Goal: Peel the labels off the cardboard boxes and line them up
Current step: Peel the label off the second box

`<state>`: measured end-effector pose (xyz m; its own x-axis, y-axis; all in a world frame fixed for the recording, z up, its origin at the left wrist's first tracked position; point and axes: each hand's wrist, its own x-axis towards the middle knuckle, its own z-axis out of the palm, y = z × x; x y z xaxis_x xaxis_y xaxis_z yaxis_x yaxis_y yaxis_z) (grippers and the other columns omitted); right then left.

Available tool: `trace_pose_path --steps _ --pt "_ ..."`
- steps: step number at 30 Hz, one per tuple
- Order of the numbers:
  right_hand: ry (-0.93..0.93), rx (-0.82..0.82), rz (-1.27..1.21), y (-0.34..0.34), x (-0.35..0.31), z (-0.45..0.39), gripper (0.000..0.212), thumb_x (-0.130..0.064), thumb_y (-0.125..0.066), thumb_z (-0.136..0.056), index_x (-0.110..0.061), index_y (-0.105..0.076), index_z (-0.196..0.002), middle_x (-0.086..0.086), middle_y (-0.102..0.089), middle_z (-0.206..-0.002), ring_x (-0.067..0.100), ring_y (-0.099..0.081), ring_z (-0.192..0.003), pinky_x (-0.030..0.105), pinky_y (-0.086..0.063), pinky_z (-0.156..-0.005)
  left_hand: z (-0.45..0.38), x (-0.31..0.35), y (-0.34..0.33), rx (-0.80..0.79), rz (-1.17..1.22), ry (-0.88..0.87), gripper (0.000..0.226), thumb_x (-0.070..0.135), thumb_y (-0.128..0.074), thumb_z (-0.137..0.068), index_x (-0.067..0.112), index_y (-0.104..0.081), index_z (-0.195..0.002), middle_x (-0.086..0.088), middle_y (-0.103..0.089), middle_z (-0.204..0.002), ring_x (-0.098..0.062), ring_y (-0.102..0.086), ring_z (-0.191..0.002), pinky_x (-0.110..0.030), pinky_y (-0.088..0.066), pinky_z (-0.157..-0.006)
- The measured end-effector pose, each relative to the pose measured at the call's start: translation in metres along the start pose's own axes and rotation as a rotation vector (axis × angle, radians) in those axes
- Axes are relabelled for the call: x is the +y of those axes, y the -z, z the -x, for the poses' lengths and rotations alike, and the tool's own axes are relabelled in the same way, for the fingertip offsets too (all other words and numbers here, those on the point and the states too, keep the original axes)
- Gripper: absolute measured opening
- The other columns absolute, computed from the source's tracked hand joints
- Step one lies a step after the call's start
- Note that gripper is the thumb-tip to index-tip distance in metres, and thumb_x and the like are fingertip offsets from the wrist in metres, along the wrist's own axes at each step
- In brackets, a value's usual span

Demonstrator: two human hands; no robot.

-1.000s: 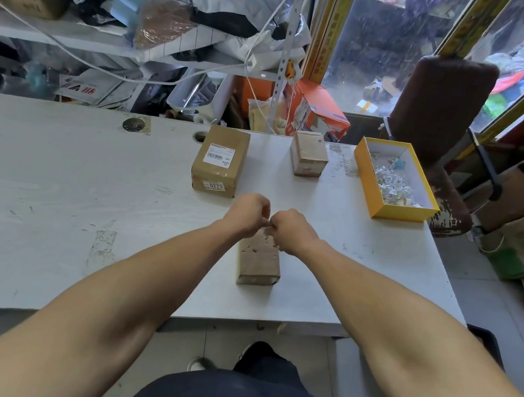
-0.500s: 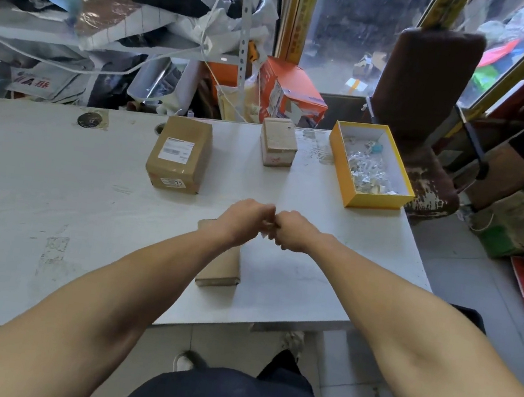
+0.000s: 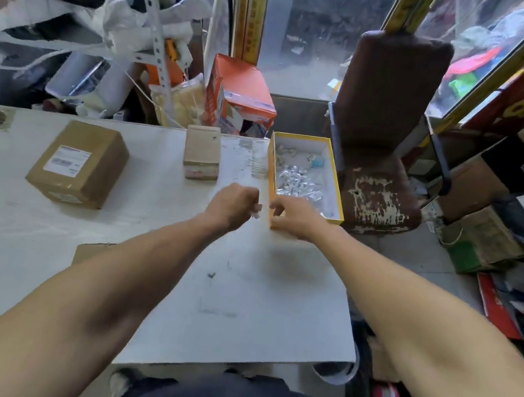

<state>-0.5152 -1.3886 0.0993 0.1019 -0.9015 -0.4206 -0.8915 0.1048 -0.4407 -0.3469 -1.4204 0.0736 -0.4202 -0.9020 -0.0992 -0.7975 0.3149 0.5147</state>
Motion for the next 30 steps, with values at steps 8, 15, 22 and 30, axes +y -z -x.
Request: trace_pose_path --steps 8,15,22,30 --pt "0.060 0.182 -0.085 0.045 0.041 -0.035 0.007 -0.016 -0.061 -0.091 -0.011 -0.066 -0.088 0.006 -0.066 -0.081 0.022 -0.063 -0.076 0.033 -0.050 -0.068 -0.069 0.049 -0.006 -0.001 0.068 -0.009 0.021 0.016 -0.055 -0.095 0.006 -0.069 -0.083 -0.014 -0.068 -0.083 -0.031 -0.061 -0.082 -0.039 -0.049 -0.071" --pt "0.006 0.256 -0.275 0.067 0.071 -0.081 0.018 -0.016 -0.054 -0.096 -0.010 -0.068 -0.085 0.008 -0.069 -0.078 0.017 -0.065 -0.068 0.025 -0.051 -0.061 -0.115 0.055 -0.008 -0.132 -0.108 -0.213 0.014 0.019 -0.066 -0.091 0.012 -0.078 -0.097 -0.008 -0.066 -0.096 -0.023 -0.058 -0.091 -0.032 -0.045 -0.076" --pt "-0.010 0.242 0.044 0.105 0.106 -0.115 0.019 -0.022 -0.052 -0.093 -0.016 -0.069 -0.095 0.002 -0.068 -0.092 0.021 -0.062 -0.083 0.033 -0.050 -0.073 -0.163 0.067 -0.012 -0.054 -0.144 -0.049 0.036 0.034 -0.067 -0.091 0.008 -0.058 -0.066 -0.009 -0.059 -0.075 -0.023 -0.055 -0.073 -0.032 -0.044 -0.067" --pt "-0.014 0.150 0.127 0.110 0.127 -0.126 0.019 -0.021 -0.048 -0.093 -0.016 -0.062 -0.104 0.007 -0.067 -0.099 0.026 -0.061 -0.087 0.043 -0.055 -0.081 -0.207 0.076 -0.006 -0.065 -0.106 -0.018 0.022 0.022 -0.072 -0.087 0.000 -0.073 -0.082 -0.017 -0.071 -0.083 -0.030 -0.067 -0.081 -0.040 -0.056 -0.077"
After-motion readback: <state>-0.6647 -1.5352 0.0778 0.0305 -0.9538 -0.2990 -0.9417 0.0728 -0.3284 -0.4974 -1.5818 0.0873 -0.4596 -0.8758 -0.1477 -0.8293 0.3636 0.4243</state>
